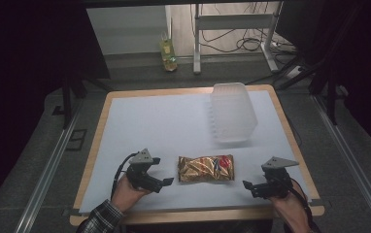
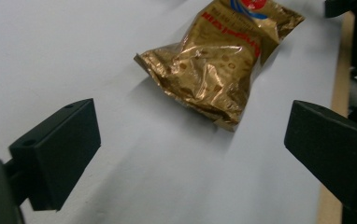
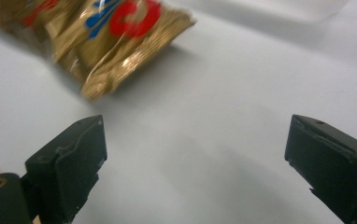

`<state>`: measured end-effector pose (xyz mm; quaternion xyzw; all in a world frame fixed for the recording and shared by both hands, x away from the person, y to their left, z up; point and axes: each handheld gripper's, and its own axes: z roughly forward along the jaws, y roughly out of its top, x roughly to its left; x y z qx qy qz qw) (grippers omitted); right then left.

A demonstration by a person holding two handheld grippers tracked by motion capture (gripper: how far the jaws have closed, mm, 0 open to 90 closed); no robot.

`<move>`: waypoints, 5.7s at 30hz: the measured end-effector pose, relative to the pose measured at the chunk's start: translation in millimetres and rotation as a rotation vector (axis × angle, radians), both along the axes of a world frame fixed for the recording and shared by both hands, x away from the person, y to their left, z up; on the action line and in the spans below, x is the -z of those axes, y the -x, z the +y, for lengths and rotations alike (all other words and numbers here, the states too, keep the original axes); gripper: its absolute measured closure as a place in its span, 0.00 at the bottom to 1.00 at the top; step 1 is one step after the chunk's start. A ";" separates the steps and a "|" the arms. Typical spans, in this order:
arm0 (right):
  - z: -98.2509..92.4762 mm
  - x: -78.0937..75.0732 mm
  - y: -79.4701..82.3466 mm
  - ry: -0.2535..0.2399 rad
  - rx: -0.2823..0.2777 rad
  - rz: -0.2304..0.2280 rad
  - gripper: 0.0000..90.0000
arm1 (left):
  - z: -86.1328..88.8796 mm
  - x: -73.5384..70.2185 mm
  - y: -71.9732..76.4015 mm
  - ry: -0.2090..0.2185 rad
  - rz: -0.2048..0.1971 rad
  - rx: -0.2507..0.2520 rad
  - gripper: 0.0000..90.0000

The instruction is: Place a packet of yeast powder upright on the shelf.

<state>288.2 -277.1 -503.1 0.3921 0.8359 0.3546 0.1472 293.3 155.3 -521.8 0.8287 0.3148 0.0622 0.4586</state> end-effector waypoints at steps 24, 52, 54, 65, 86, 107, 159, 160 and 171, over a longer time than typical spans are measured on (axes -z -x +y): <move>6.9 9.8 -2.6 0.067 -0.073 0.031 0.04 | 5.0 3.7 -3.7 -0.003 -0.019 -0.041 0.15; 7.1 11.1 -2.8 0.076 -0.075 0.038 0.04 | -29.6 -13.7 0.1 0.024 -0.108 0.056 0.46; 7.0 11.3 -2.9 0.084 -0.077 0.037 0.04 | -32.6 -14.4 -0.7 0.022 -0.116 0.054 0.51; 7.2 11.5 -3.6 0.082 -0.077 0.036 0.04 | -51.8 -6.8 -12.8 -0.052 -0.106 0.065 0.89; 5.6 5.0 -2.8 0.075 -0.088 0.030 0.04 | -54.3 14.0 -27.3 -0.068 -0.023 0.055 1.00; 18.8 -1.7 -13.0 -0.064 -0.183 0.114 0.03 | -47.4 21.8 -12.7 -0.185 -0.050 0.042 1.00; 88.0 -23.3 -78.4 -0.367 -0.204 0.440 0.84 | -40.4 12.9 -7.2 -0.177 -0.111 0.043 0.89; 87.7 -24.8 -78.3 -0.365 -0.208 0.436 0.84 | -38.7 11.6 -7.2 -0.169 -0.114 0.037 0.88; 81.3 -46.7 -77.7 -0.340 -0.234 0.361 0.85 | -30.3 4.8 -4.7 -0.127 -0.145 0.007 0.71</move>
